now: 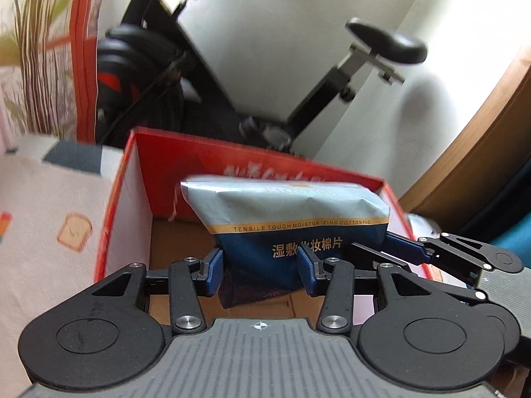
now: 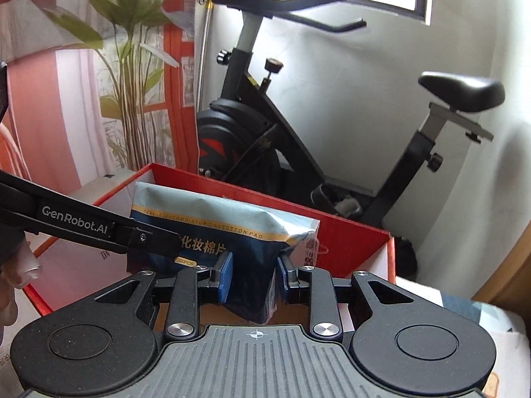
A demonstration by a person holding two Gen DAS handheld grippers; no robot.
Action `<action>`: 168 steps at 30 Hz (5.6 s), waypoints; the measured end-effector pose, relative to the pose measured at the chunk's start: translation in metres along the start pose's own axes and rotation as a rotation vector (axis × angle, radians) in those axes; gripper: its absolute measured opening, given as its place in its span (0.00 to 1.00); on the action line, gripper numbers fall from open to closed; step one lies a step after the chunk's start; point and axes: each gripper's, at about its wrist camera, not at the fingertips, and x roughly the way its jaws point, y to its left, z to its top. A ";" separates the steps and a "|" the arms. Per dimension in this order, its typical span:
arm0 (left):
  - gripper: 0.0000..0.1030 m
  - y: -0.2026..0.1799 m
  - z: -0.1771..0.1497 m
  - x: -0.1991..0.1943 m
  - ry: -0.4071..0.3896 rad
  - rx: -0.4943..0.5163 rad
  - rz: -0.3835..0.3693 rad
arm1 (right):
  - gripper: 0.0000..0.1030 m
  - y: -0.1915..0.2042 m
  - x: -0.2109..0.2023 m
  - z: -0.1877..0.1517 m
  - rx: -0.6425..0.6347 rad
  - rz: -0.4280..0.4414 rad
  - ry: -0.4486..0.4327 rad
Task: Organize soft objects
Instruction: 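Lower the bag into the red box and open the right gripper, then withdraw the right gripper from the box and move to the grey towel, then close the right gripper on the grey knit towel's edge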
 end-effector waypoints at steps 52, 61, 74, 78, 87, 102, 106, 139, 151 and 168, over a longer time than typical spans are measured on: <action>1.00 -0.030 -0.102 -0.180 -0.341 0.216 0.213 | 1.00 0.012 -0.152 -0.069 0.285 -0.008 -0.141; 1.00 -0.022 -0.166 -0.197 -0.349 0.214 0.188 | 1.00 0.039 -0.191 -0.119 0.261 -0.015 -0.207; 1.00 0.007 -0.230 -0.175 -0.258 0.145 0.193 | 1.00 0.080 -0.183 -0.200 0.170 -0.034 -0.128; 1.00 0.009 -0.245 -0.166 -0.215 0.131 0.184 | 1.00 0.090 -0.181 -0.214 0.157 -0.036 -0.101; 1.00 0.008 -0.260 -0.152 -0.154 0.136 0.171 | 1.00 0.086 -0.187 -0.246 0.222 -0.065 -0.020; 1.00 0.021 -0.263 -0.137 -0.095 0.074 0.185 | 0.76 0.069 -0.164 -0.269 0.343 -0.060 0.107; 1.00 0.021 -0.262 -0.137 -0.092 0.073 0.183 | 0.76 0.070 -0.168 -0.268 0.337 -0.061 0.079; 0.74 0.019 -0.268 -0.123 -0.025 0.084 0.134 | 0.42 0.081 -0.156 -0.266 0.198 -0.043 0.070; 0.50 0.015 -0.273 -0.119 -0.012 0.125 0.137 | 0.41 0.081 -0.157 -0.266 0.204 -0.041 0.070; 0.22 0.022 -0.272 -0.122 -0.031 0.065 0.117 | 0.48 0.076 -0.160 -0.266 0.243 -0.044 0.052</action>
